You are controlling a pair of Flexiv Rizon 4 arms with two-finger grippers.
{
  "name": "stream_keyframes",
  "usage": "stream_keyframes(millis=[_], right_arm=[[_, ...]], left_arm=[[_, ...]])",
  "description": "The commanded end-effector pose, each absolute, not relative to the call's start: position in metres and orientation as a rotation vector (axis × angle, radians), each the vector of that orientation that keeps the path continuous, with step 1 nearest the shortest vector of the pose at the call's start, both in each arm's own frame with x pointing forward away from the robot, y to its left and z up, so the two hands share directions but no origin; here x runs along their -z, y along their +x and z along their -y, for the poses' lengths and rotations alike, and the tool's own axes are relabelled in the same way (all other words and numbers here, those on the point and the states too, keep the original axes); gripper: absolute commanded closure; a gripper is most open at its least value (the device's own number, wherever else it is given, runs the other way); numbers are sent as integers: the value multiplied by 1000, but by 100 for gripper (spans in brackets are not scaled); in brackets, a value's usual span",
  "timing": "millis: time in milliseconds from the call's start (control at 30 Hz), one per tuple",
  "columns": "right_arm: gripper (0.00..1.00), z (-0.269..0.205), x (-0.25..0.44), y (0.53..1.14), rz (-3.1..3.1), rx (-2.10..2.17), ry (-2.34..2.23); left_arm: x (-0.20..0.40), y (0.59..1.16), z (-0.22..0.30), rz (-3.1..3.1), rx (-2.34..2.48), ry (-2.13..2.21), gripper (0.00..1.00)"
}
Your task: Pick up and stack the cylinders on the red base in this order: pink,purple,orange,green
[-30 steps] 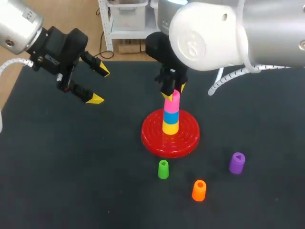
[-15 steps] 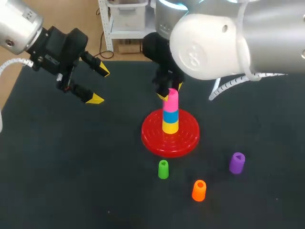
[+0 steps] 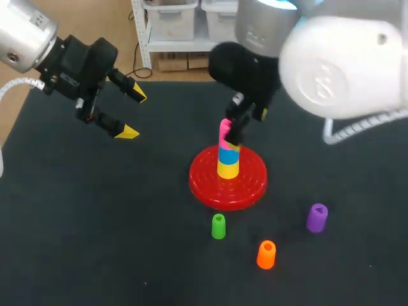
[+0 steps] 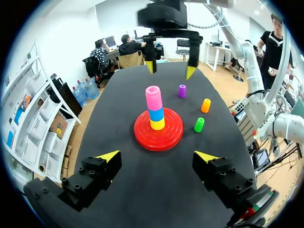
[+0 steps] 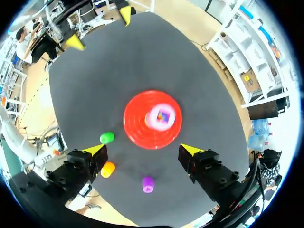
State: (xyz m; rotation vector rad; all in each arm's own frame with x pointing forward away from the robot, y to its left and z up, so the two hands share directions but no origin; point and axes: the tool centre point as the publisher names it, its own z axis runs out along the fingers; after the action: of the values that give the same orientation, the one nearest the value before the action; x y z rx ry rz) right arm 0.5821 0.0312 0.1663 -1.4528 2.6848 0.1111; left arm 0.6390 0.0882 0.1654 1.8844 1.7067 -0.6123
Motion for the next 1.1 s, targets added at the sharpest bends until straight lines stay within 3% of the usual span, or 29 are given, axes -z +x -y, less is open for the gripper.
stream_keyframes(millis=[33, 533, 1100], right_arm=[[0, 16, -143, 546, -2588, -231, -1348], [0, 89, -65, 514, -2719, -210, -1220], [0, 108, -33, 511, -2774, -125, -1232]], left_arm=[[-165, 640, -88, -1705, 614, 1887, 0], [-165, 640, -88, -1705, 614, 1887, 0], [-165, 640, -88, -1705, 614, 1887, 0]])
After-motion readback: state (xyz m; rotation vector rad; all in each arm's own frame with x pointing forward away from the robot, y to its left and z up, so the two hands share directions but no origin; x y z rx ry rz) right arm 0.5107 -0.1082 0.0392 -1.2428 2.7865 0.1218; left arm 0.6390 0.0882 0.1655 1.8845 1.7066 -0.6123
